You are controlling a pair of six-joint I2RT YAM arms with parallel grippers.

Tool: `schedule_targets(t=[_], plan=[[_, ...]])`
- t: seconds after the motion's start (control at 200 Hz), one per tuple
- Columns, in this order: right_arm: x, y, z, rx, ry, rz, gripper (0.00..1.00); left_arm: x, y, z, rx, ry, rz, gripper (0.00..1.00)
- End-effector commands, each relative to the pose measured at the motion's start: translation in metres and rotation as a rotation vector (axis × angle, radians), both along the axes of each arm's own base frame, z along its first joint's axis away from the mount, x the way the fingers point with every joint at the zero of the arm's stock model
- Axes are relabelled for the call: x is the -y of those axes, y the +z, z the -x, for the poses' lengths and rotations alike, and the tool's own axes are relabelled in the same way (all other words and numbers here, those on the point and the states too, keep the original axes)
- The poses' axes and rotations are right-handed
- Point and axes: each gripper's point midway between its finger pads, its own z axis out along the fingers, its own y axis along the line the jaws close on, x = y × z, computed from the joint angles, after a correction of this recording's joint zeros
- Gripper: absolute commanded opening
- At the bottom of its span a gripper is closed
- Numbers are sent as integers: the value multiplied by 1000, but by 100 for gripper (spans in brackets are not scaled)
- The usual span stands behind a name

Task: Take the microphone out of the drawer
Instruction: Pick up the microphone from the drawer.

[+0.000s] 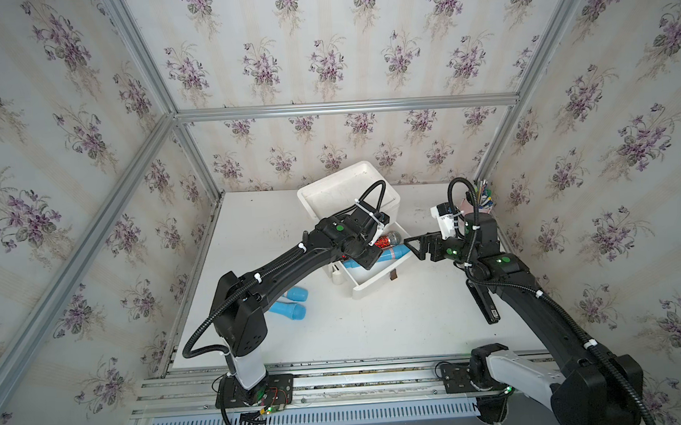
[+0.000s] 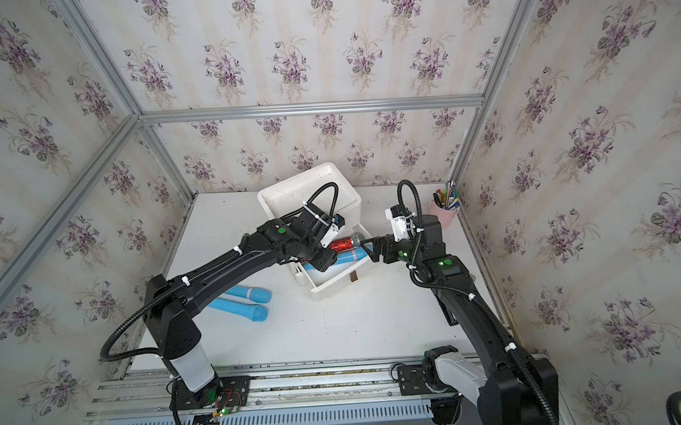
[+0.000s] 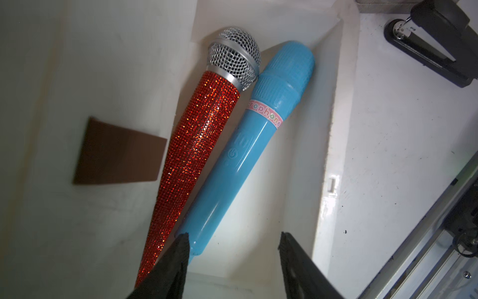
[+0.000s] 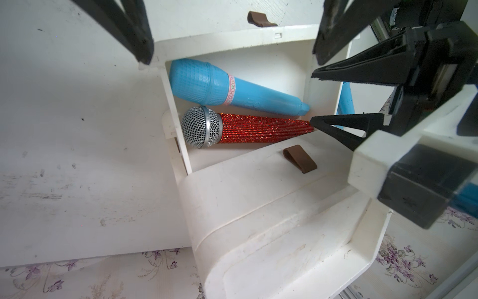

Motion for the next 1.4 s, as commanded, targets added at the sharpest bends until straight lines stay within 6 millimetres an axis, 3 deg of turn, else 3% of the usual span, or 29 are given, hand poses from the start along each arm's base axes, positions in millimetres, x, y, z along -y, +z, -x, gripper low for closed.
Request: schedule_targets(t=[0.0,0.485,0.899,1.184,1.239,1.399], plan=[[0,6,-4,33,-6,-13,95,0,-4,-7,39,-8,-38,58],[10,4,-1,31,-30,-5,95,16,-40,-13,27,-34,-78,56],[12,3,1,33,-31,-13,95,18,-63,-17,43,-35,-155,57],[13,2,1,34,-34,-14,95,21,-69,-13,39,-57,-171,56],[14,2,1,34,-35,-15,95,21,-69,-13,38,-56,-170,49],[14,1,1,36,-34,-17,96,20,-65,-12,47,-59,-166,45]])
